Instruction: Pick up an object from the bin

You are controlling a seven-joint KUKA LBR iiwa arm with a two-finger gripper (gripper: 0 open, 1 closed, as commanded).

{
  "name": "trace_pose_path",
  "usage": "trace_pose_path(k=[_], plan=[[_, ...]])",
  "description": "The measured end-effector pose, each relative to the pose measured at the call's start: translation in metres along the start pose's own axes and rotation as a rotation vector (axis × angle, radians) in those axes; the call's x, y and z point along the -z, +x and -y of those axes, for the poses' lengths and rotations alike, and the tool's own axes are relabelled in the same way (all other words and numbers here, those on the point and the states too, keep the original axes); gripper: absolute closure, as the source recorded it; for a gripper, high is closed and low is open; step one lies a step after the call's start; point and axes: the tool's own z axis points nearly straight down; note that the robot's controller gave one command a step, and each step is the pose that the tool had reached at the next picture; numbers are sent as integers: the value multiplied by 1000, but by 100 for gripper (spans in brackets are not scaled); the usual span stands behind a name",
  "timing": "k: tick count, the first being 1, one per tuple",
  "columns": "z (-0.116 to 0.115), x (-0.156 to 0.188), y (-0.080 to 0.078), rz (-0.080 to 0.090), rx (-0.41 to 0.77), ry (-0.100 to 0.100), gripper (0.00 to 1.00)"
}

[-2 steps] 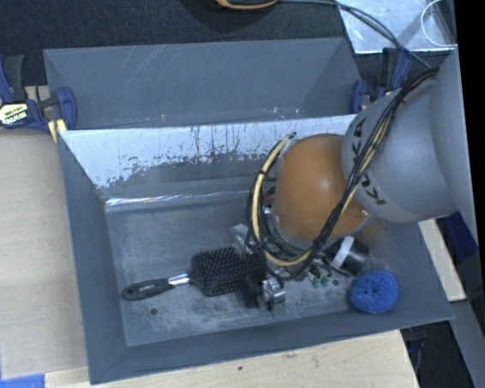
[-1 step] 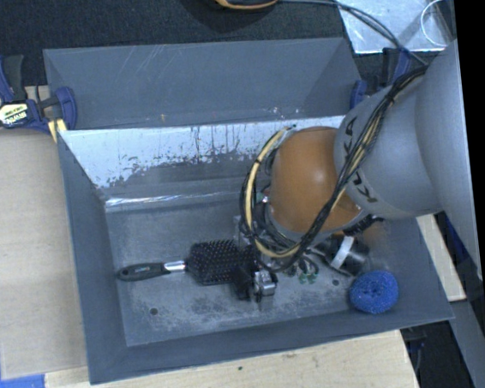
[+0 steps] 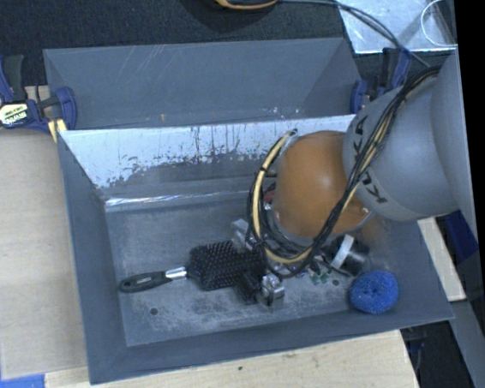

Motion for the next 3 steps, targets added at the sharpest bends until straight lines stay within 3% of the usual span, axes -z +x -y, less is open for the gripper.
trace_pose_path(k=[1, 2, 3], plan=[[-2, -2, -9, -10, -182, -2, 0], [-18, -1, -8, 8, -193, 4, 100], [-18, -1, -8, 8, -193, 4, 100]])
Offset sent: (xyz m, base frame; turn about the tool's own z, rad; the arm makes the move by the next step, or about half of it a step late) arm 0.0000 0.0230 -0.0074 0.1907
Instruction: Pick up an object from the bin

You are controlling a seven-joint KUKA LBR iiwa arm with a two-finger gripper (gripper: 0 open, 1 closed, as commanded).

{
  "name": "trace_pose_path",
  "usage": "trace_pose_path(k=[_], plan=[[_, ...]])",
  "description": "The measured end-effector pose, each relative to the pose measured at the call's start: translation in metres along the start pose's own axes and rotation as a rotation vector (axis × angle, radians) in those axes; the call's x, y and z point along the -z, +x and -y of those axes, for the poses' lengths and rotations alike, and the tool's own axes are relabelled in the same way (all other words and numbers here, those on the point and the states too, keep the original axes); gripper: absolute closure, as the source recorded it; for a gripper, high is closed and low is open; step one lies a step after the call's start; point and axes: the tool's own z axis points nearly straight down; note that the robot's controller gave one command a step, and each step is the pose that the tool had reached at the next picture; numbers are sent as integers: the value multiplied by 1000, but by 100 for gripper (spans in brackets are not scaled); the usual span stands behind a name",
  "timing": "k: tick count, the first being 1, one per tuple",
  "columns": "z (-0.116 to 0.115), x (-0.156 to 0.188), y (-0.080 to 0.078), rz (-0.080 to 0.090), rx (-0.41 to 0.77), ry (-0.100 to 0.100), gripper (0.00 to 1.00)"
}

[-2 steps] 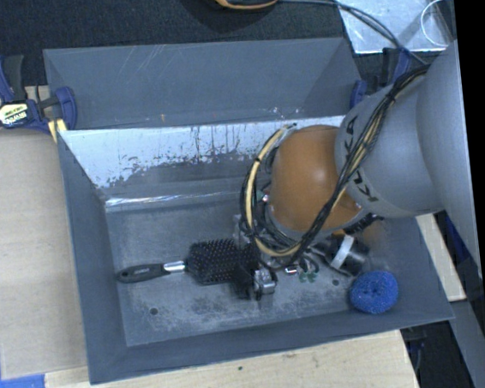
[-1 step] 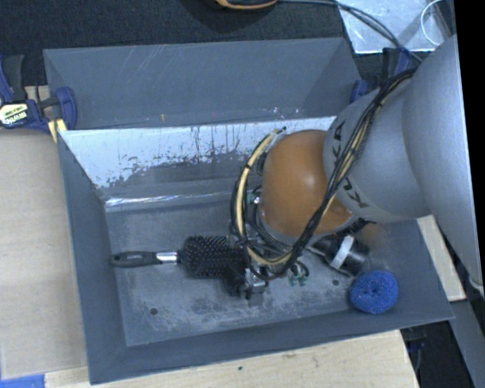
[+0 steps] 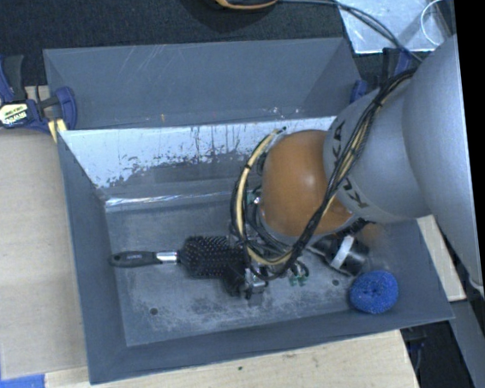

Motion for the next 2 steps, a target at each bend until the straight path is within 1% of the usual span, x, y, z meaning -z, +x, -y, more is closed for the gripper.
trace_pose_path(k=[1, 2], plan=[[0, 2, 1, -1, 0, 0, 100], [1, 28, 0, 1, -1, 0, 100]])
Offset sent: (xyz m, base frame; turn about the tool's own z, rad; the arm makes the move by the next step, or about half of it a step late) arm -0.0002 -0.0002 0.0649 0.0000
